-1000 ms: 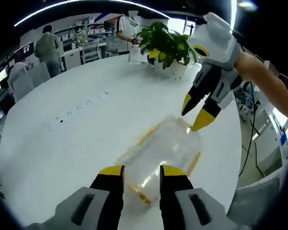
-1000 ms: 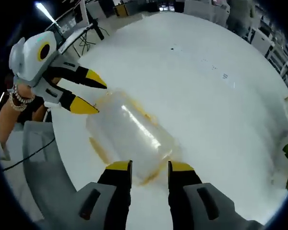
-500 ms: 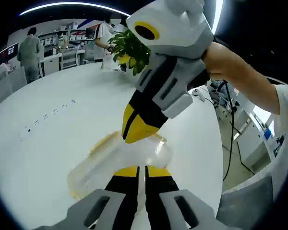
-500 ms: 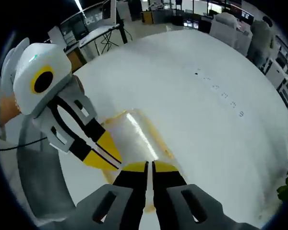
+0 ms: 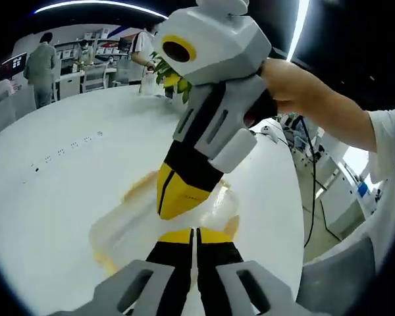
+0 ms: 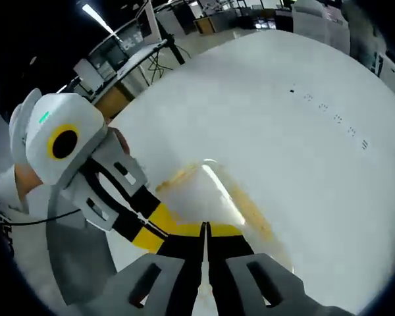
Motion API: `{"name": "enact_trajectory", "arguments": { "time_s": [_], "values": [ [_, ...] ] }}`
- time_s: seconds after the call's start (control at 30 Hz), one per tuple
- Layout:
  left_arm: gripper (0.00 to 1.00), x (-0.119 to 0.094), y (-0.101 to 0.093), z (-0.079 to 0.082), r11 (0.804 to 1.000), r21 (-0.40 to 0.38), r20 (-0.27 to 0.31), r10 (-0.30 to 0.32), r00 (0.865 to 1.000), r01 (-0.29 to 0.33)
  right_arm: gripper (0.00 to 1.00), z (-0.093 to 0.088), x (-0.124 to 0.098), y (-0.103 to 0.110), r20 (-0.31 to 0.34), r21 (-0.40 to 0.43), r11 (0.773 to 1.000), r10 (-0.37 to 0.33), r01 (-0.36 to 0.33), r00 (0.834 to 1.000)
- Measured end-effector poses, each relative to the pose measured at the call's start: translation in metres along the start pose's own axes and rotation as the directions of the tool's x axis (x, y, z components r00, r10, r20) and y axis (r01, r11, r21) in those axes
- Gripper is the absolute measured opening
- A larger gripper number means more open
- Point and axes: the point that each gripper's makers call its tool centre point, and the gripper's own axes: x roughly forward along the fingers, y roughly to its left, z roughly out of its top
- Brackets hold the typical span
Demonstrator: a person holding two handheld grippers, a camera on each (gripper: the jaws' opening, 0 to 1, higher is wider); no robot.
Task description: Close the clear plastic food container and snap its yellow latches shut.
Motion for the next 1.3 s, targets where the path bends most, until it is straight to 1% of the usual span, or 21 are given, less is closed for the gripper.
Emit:
{"name": "enact_trajectory", "arguments": {
  "time_s": [0.13,0.2,0.4,0.5,0.57,0.63,0.7,0.8,0.87,0.9,0.93,0.97,1.0,1.07,1.1,1.13,1.17,1.2,1.23,1.27,1.3],
  "values": [
    [0.00,0.000,-0.004,0.000,1.000,0.009,0.011,-0.005,1.000,0.005,0.00,0.008,-0.003,-0.012,0.038,0.015,1.000,-0.025,0.024,0.999],
    [0.00,0.001,-0.012,-0.001,0.999,-0.014,0.012,-0.031,0.999,0.031,0.00,0.013,-0.005,-0.017,0.060,0.017,0.999,-0.039,0.038,0.997],
    [0.00,0.002,-0.020,-0.004,0.998,-0.033,0.023,-0.049,0.999,0.050,0.00,0.028,-0.013,-0.045,0.132,0.023,0.989,-0.150,0.148,0.980],
    [0.00,0.002,-0.020,-0.004,0.998,-0.043,0.034,-0.047,0.998,0.048,0.00,0.028,-0.011,-0.057,0.130,0.022,0.983,-0.184,0.182,0.974],
    [0.00,0.002,-0.020,-0.005,0.998,-0.050,0.039,-0.048,0.998,0.049,0.00,0.022,-0.005,-0.062,0.109,0.030,0.980,-0.198,0.196,0.974],
    [0.00,0.002,-0.020,-0.005,0.997,-0.053,0.047,-0.047,0.998,0.049,0.00,0.014,0.001,-0.064,0.077,0.031,0.980,-0.197,0.195,0.977],
    [0.00,0.002,-0.021,-0.005,0.996,-0.064,0.051,-0.053,0.997,0.056,0.00,0.013,0.003,-0.068,0.084,0.035,0.979,-0.202,0.200,0.976],
    [0.00,0.002,-0.024,-0.005,0.997,-0.054,0.054,-0.051,0.997,0.054,0.00,0.013,0.003,-0.070,0.070,0.077,0.981,-0.182,0.176,0.981],
    [0.00,0.000,-0.025,-0.004,0.999,-0.011,0.049,-0.045,0.998,0.046,0.00,0.026,-0.004,-0.065,0.127,-0.002,0.987,-0.159,0.161,0.979],
    [0.11,-0.003,-0.026,-0.001,0.999,0.010,0.057,-0.037,0.998,0.037,0.00,0.030,-0.006,-0.060,0.137,-0.044,0.990,-0.130,0.137,0.982],
    [0.20,-0.004,-0.025,0.000,0.999,0.029,0.057,-0.025,0.998,0.023,0.01,0.031,-0.008,-0.053,0.136,-0.082,0.991,-0.098,0.110,0.986],
    [0.23,-0.006,-0.019,-0.002,0.997,0.079,0.030,0.017,0.999,-0.019,0.06,0.032,-0.010,-0.045,0.120,-0.131,0.988,-0.063,0.078,0.991],
    [0.23,-0.008,-0.018,-0.004,0.992,0.122,0.005,0.034,0.999,-0.034,0.10,0.032,-0.011,-0.040,0.106,-0.173,0.983,-0.040,0.058,0.994],
    [0.22,-0.007,-0.020,-0.008,0.965,0.257,-0.040,0.059,0.997,-0.046,0.21,0.025,-0.011,-0.031,0.020,-0.278,0.961,0.013,-0.007,1.000],
    [0.22,-0.007,-0.021,-0.010,0.942,0.330,-0.059,0.075,0.995,-0.051,0.26,0.019,-0.010,-0.026,-0.029,-0.322,0.946,0.027,-0.035,0.999],
    [0.22,-0.005,-0.023,-0.012,0.897,0.438,-0.085,0.100,0.991,-0.053,0.31,0.009,-0.008,-0.020,-0.099,-0.387,0.920,0.034,-0.069,0.995],
    [0.23,-0.004,-0.024,-0.013,0.867,0.495,-0.098,0.117,0.988,-0.053,0.38,0.002,-0.007,-0.019,-0.148,-0.425,0.902,0.018,-0.080,0.989],
    [0.25,-0.003,-0.025,-0.015,0.838,0.543,-0.110,0.136,0.985,-0.055,0.42,0.001,-0.005,-0.031,-0.217,-0.482,0.871,-0.019,-0.091,0.976],
    [0.27,0.000,-0.024,-0.016,0.798,0.601,-0.122,0.148,0.981,-0.046,0.45,-0.005,-0.004,-0.029,-0.247,-0.510,0.855,-0.044,-0.091,0.968],
    [0.28,0.001,-0.025,-0.017,0.774,0.632,-0.129,0.159,0.979,-0.043,0.47,-0.013,-0.003,-0.024,-0.282,-0.539,0.837,-0.068,-0.099,0.957],
    [0.28,0.002,-0.023,-0.017,0.760,0.648,-0.129,0.169,0.977,-0.046,0.47,-0.017,-0.001,-0.025,-0.311,-0.556,0.824,-0.086,-0.108,0.946]
  ]
}}
